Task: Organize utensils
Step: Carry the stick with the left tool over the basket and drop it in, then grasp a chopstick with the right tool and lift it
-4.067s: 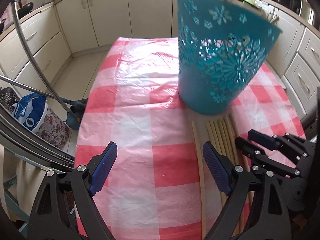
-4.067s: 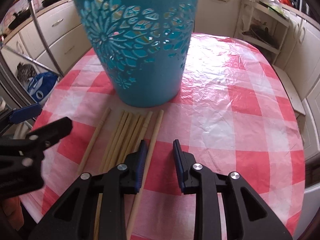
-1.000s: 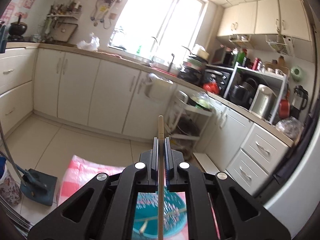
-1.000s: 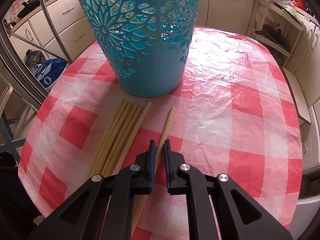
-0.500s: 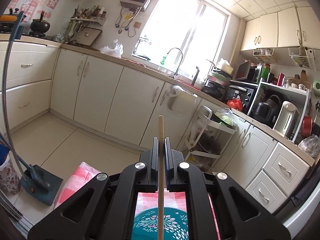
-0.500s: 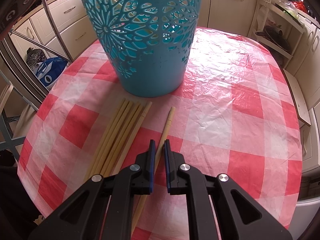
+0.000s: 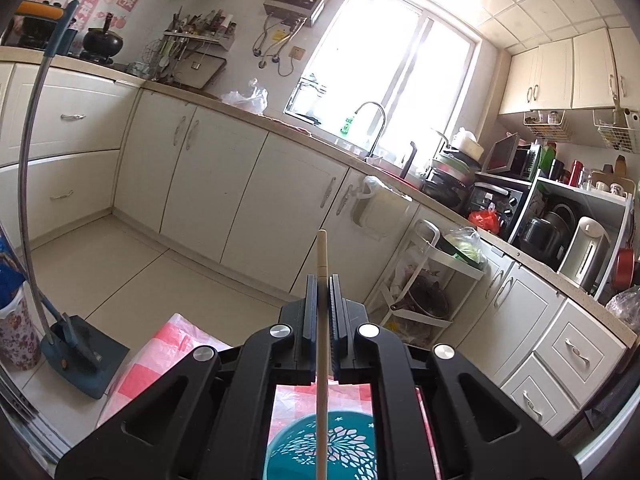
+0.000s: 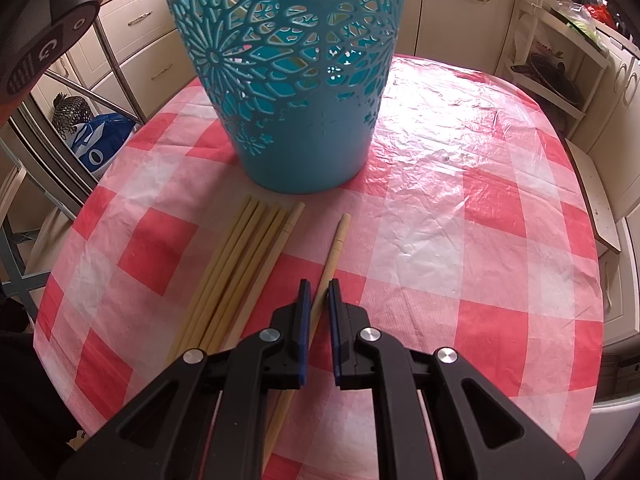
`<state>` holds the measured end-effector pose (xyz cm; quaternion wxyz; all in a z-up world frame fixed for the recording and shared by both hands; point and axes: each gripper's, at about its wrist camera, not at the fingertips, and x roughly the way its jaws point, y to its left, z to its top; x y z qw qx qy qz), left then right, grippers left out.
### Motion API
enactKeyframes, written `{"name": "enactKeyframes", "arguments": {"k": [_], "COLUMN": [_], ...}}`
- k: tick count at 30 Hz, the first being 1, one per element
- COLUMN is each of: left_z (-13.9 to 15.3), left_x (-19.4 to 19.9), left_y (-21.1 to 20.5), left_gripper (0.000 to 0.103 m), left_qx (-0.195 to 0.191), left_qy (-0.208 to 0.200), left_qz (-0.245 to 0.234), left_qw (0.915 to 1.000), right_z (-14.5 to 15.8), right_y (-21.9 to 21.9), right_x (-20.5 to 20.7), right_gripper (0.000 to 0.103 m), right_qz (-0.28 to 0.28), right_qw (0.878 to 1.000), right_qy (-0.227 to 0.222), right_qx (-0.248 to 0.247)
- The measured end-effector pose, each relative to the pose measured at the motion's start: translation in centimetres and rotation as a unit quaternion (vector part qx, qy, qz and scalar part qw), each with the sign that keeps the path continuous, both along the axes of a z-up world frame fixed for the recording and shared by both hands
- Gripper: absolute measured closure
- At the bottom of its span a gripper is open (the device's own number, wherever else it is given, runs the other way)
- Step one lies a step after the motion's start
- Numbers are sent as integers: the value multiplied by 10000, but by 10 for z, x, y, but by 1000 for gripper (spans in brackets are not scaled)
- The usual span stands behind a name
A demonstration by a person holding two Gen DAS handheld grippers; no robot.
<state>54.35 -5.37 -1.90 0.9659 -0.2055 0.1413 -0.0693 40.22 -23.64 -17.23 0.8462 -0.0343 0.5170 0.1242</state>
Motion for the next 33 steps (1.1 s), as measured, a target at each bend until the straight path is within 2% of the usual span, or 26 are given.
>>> {"name": "enactKeyframes", "arguments": {"k": [8,14,21,24,29,33], "left_z": [-11,-22,-33,-33,-22,-21], "left_x": [-5,-13,-29,-42,-77,-113], "left_y": [-1,-4,-12,-12,7,32], "left_gripper": [98,98,95,85,57,48], "left_qx": [0,188,615,747,776,622], "left_qy": [51,152,499,605,596,604], "left_qz": [17,-121,-443,-554,-417,-137], "left_qw": [10000,9996,9959,9938,9943,9961], "right_z": [0,0,0,0,-1,-1], "right_y": [0,0,1,1,-3,-10], "right_x": [0,0,0,-1,-2,-2], "right_gripper": [93,93,93,93,93,93], "right_qz": [-1,0,-6,0,11,-10], "right_qw": [10000,10000,10000,10000,9999,9996], "right_qy": [0,-1,6,8,37,81], "right_qx": [-2,-7,2,10,95,258]}}
